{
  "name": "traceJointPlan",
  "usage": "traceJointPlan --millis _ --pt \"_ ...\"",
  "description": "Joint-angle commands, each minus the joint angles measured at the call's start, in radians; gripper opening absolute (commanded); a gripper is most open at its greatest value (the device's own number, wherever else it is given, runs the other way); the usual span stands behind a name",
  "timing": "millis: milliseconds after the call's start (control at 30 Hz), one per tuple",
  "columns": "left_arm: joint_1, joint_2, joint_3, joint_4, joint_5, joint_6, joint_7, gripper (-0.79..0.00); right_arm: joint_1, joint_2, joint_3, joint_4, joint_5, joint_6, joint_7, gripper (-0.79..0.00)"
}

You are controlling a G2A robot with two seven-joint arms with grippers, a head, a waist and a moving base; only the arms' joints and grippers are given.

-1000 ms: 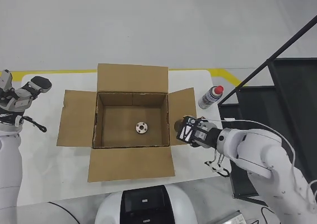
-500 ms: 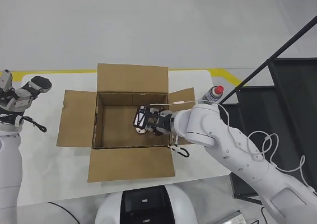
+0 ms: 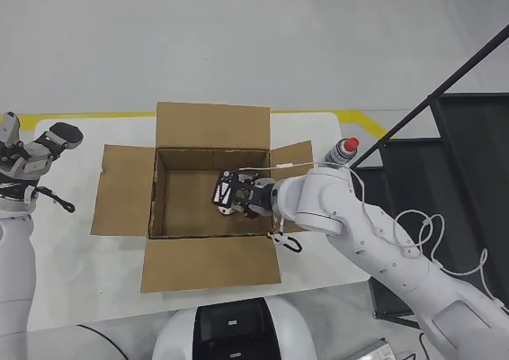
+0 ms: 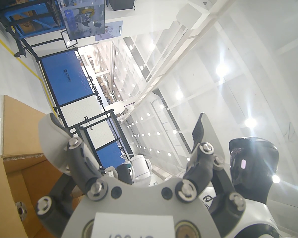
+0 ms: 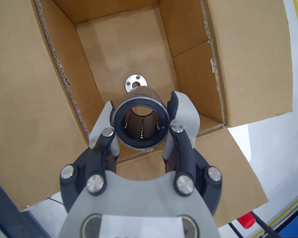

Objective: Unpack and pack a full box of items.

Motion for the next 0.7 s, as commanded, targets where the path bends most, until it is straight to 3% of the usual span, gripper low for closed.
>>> traceJointPlan --millis 0,300,500,667 --pt "0.0 0.0 0.0 0.0 0.0 0.0 0.0 0.0 0.064 -0.019 -0.041 0.063 0.009 -0.005 -0.024 -0.785" --pt "0.0 0.0 0.0 0.0 0.0 0.0 0.0 0.0 0.346 -0.199 -0.35 0.477 0.029 0.04 -0.148 -0.785" --pt "0.0 0.0 0.0 0.0 0.0 0.0 0.0 0.0 0.403 -0.326 -0.485 0.705 0.026 0.056 -0.249 -0.785" --pt "0.0 0.0 0.0 0.0 0.0 0.0 0.0 0.0 0.421 -0.405 -0.526 0.868 0.032 0.049 -0.326 -0.785"
